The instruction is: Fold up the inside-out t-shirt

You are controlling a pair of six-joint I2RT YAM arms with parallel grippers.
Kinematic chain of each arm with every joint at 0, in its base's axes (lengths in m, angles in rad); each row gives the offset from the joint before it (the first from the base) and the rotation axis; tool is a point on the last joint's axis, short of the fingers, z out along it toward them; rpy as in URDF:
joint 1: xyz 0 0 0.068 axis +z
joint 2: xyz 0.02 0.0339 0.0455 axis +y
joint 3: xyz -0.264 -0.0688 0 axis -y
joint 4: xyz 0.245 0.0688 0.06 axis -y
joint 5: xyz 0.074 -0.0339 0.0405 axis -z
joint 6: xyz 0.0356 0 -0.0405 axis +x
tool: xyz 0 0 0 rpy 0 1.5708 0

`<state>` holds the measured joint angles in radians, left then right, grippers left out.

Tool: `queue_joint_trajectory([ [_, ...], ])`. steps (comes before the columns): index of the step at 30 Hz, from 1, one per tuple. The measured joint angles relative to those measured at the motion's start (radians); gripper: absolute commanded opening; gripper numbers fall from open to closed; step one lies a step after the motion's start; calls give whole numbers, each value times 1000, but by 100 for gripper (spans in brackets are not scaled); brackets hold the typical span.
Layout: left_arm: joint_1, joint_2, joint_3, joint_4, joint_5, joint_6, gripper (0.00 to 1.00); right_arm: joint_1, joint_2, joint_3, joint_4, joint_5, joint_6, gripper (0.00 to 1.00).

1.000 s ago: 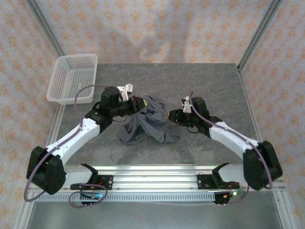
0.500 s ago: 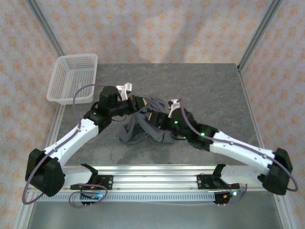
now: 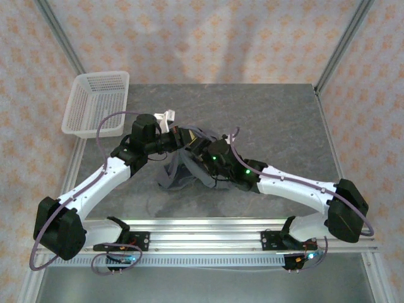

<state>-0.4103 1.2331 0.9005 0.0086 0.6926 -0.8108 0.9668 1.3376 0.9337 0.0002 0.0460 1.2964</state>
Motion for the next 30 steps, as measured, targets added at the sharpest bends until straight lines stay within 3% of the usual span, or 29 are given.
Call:
queue_joint_trajectory([
  [3, 0, 0, 0, -9, 0, 1, 0, -31, -2, -12, 8, 12, 21, 13],
  [6, 0, 0, 0, -25, -8, 13, 0, -48, -14, -35, 8, 14, 23, 0],
  [10, 1, 0, 27, -142, -104, 82, 0, -53, -95, -94, 42, -35, -75, 0],
  [13, 11, 27, 47, -200, -195, 175, 0, -83, -211, -115, 50, -153, -212, 0],
  [16, 38, 113, 50, -183, -187, 230, 1, -145, -325, -101, 53, -306, -352, 0],
  [19, 28, 149, 27, -106, -114, 238, 26, -184, -363, -74, -24, -410, -471, 0],
  [21, 40, 121, 8, -96, -129, 235, 39, -207, -378, -67, -71, -463, -540, 0],
  [26, 52, -89, -12, -166, -208, 346, 52, -261, -393, -31, -126, -542, -643, 0],
  [28, 13, -209, -5, -220, -291, 441, 54, -288, -388, -19, -151, -562, -668, 0],
  [30, -86, -313, 17, -278, -383, 553, 57, -316, -369, 0, -174, -584, -690, 0],
])
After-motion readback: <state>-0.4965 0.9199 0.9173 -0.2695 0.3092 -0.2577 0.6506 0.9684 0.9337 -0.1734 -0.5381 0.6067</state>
